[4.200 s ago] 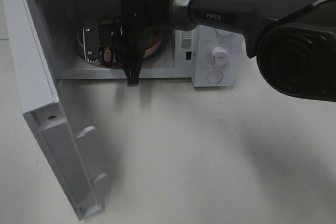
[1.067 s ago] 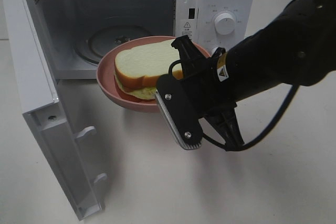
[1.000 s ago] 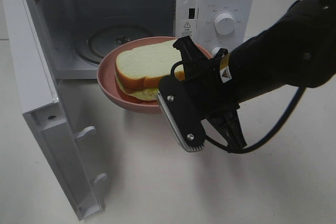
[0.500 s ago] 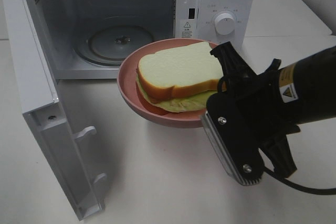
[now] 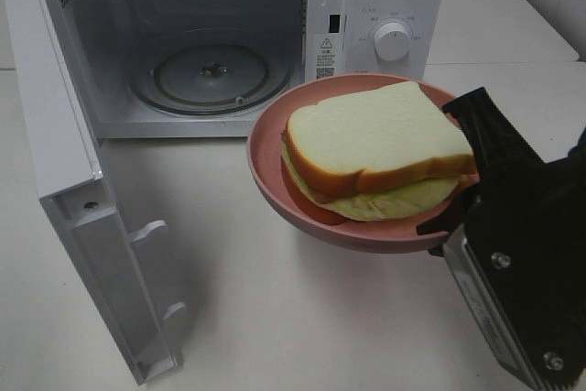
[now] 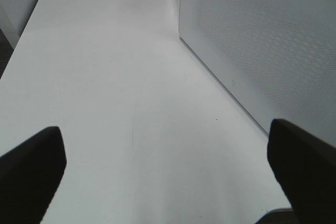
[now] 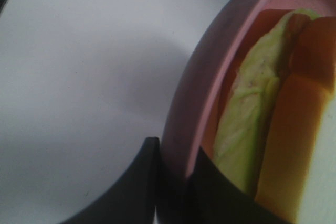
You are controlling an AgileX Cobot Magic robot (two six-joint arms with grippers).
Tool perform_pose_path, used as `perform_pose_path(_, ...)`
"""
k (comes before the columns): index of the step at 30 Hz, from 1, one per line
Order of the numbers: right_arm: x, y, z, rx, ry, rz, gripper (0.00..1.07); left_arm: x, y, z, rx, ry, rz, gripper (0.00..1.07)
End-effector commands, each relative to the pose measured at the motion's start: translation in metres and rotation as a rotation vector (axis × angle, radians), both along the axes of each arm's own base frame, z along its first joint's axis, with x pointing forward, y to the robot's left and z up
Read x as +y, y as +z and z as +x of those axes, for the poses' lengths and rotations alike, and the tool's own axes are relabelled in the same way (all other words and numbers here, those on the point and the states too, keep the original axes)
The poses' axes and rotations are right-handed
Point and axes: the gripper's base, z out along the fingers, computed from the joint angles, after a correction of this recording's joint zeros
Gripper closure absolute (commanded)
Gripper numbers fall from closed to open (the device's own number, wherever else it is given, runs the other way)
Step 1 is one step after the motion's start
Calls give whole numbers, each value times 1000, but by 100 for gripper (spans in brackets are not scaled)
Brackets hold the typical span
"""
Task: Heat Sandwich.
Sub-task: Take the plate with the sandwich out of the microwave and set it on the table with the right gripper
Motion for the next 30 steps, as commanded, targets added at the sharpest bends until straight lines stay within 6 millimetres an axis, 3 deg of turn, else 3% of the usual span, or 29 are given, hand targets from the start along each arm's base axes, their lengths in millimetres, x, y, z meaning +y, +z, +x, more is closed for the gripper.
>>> perform_pose_path(1,-6,5,-7,-28,-3,31,107,0,0,-1,-17,0,-5,6)
perform_pose_path(11,-29,9,-24,-47,-88,34,107,0,0,-1,-17,0,-5,6)
perform_pose_path(30,-49,11,-19,-79,-398,29,107,0,0,-1,-17,0,-5,6)
